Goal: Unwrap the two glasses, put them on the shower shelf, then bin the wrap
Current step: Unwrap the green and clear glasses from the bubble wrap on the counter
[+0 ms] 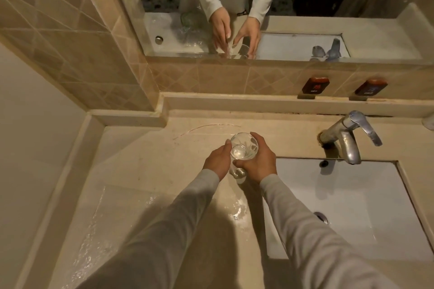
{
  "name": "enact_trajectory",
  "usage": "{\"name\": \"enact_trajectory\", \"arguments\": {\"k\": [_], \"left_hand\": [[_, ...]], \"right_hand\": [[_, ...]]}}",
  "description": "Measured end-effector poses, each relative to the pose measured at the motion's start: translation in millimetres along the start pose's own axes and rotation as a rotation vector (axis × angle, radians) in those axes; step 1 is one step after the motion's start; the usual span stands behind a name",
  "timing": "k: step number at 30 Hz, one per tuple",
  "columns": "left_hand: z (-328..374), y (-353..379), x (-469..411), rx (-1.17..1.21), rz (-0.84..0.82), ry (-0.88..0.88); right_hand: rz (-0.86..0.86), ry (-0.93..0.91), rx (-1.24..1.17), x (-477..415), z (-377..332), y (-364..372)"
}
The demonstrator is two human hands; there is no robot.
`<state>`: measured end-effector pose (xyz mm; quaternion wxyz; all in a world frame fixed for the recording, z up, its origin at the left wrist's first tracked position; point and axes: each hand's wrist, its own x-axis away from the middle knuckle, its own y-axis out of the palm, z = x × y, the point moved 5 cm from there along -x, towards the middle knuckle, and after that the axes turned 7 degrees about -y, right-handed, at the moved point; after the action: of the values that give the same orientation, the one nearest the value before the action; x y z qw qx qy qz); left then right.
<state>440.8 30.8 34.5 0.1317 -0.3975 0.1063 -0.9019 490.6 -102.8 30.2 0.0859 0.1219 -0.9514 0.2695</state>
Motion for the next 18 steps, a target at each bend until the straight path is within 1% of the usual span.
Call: {"name": "enact_trajectory", "arguments": {"k": [6,18], "left_hand": [[12,5,-23,-0.048,-0.019,-0.034],[25,9,-45,-0.032,-0.006,-0.070]], "right_hand": [[0.013,-0.005,0.022,-19,1,-1],[0.038,0.042,-0.009,-45,6,-1]]}}
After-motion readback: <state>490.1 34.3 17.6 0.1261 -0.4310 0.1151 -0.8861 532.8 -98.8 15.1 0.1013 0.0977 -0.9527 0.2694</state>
